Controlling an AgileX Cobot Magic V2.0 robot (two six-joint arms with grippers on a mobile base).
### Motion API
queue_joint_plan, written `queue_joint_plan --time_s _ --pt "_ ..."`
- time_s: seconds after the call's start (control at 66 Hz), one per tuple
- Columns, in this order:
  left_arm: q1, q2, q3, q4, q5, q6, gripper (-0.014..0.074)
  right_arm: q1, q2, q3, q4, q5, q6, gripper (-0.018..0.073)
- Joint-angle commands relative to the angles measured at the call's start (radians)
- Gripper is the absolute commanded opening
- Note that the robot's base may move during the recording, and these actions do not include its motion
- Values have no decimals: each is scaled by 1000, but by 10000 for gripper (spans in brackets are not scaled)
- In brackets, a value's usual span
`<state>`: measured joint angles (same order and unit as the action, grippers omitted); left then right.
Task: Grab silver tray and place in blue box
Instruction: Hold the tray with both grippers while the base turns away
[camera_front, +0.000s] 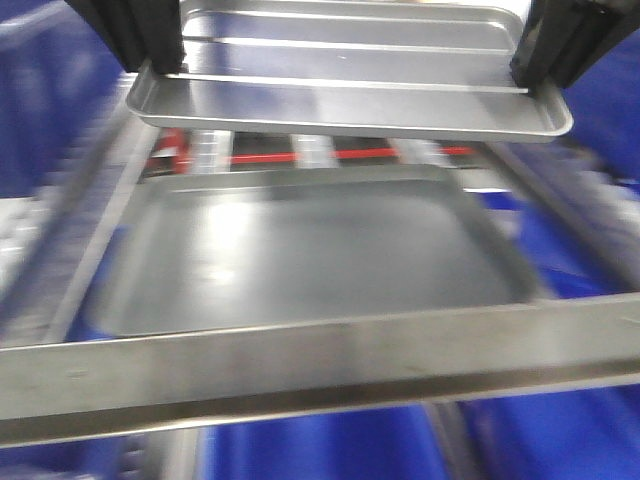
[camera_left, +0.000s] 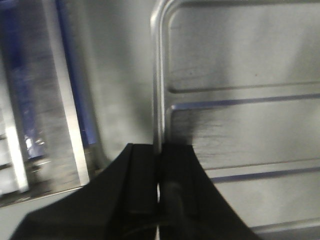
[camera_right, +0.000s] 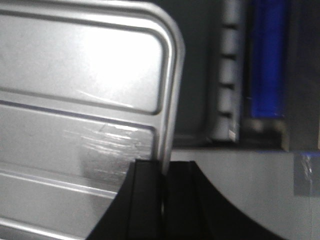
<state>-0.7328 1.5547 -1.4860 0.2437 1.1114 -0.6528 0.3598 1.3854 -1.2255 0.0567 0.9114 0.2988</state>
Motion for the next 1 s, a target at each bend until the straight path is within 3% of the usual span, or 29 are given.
queue_joint_plan --time_s 0.0,0.984 --pt "-3 -35 -21 43 4 10 -105 -7 -33 -39 -40 -44 -11 58" --pt "-3 -35 -21 39 4 10 -105 -7 -33 -39 -40 -44 -11 58"
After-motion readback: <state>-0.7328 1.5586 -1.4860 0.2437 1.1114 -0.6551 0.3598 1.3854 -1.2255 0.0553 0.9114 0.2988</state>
